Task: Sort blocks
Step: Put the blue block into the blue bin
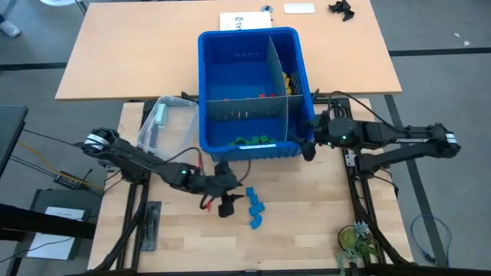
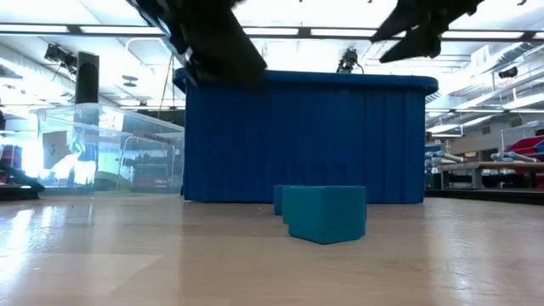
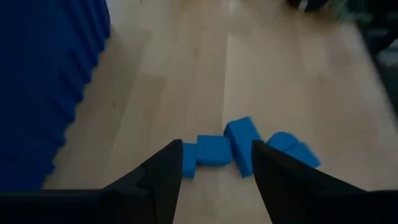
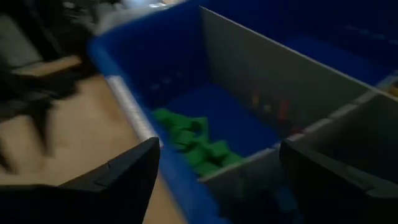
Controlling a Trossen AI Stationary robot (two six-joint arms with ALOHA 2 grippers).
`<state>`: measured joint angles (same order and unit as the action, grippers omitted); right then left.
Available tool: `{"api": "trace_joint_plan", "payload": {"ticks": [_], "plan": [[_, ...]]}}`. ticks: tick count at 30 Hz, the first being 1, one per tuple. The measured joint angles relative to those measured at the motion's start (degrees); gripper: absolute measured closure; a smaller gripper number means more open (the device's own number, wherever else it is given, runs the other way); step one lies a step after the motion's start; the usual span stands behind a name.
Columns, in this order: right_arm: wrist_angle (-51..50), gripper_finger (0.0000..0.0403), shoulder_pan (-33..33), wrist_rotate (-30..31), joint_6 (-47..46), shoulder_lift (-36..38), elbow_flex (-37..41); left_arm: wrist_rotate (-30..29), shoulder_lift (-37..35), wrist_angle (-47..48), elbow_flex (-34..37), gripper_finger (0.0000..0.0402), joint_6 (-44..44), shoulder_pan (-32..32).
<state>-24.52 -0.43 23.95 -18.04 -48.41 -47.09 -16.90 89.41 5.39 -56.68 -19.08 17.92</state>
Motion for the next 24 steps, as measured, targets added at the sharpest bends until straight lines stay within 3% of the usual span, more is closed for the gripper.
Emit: {"api": "trace_joint_plan", "payload": {"ticks": [11, 24], "plan": [[0.5, 0.0094, 5.6, 0.5, 0.2, -2.8, 0.0, 9.9, 14.3, 0.8, -4.7, 0.0202, 5.5, -6.0], [0.6, 0.0096, 5.7, 0.7, 1.8, -7.7, 0.0, 7.3, 18.7, -1.9, -4.7, 0.0202, 8.8, -7.5]]}}
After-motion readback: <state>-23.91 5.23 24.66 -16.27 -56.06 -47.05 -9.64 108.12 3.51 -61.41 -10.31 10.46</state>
